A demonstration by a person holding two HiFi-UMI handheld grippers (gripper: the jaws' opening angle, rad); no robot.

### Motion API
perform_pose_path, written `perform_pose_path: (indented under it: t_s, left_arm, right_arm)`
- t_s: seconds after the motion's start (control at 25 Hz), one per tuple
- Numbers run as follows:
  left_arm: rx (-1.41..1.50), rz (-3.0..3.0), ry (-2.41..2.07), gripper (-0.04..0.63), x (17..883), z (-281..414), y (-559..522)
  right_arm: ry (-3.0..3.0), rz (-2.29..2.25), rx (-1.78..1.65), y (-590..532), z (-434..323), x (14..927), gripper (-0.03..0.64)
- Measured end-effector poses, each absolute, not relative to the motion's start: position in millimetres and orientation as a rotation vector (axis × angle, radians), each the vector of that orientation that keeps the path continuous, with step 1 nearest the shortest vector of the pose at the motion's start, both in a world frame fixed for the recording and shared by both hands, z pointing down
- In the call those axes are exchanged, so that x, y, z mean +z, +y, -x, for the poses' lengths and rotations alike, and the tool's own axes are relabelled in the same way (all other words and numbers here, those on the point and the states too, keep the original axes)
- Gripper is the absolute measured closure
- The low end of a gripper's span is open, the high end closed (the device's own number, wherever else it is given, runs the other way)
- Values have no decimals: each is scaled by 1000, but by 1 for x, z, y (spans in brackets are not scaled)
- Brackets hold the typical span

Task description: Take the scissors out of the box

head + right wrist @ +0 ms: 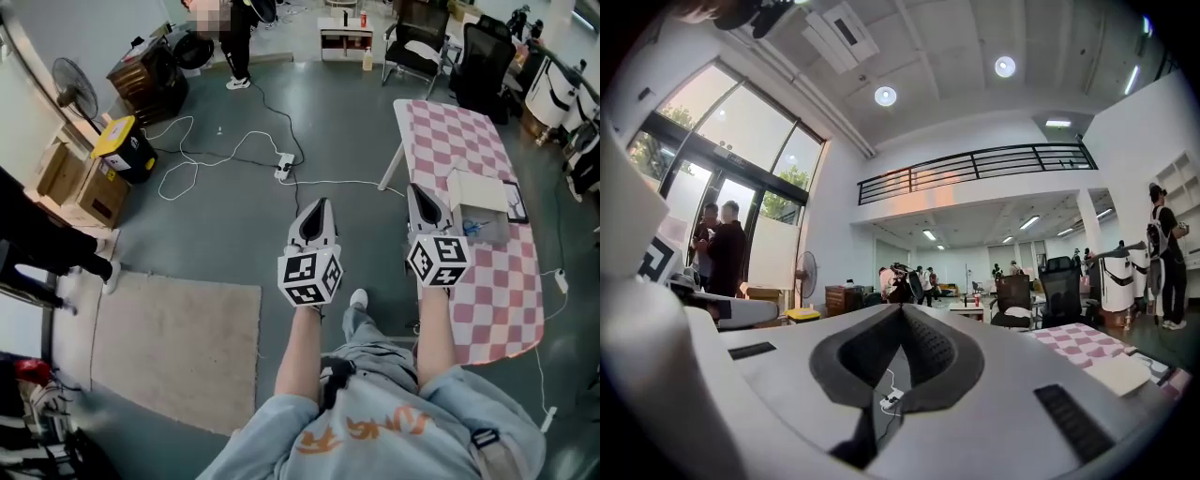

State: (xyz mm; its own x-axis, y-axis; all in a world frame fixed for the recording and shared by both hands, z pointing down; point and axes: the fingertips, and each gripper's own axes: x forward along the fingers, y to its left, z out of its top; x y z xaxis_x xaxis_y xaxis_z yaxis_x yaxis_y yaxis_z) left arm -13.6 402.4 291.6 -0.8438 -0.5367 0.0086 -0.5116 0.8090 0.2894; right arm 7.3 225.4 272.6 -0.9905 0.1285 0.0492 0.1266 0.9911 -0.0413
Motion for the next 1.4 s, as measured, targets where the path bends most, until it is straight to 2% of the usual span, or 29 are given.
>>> perform_pose_path:
  t_s: [0.36,0.68,0.96,1.4]
  left_arm:
    - [-329,-844,-2802,578,318,107,328]
    - [-199,-1027,-2705,578,334,189,184]
    - [-104,-1239,-2575,578,357,206,77]
    - [-47,-1512,-2373,578,387,185,-32]
  right_arm:
    - [-3027,180,189,159,89,303,618]
    - [-3035,-42,320,7,154,329,618]
    - [-3041,-267,345,-80,148,345,618]
    - [-2962,-604,336,-166,95,372,618]
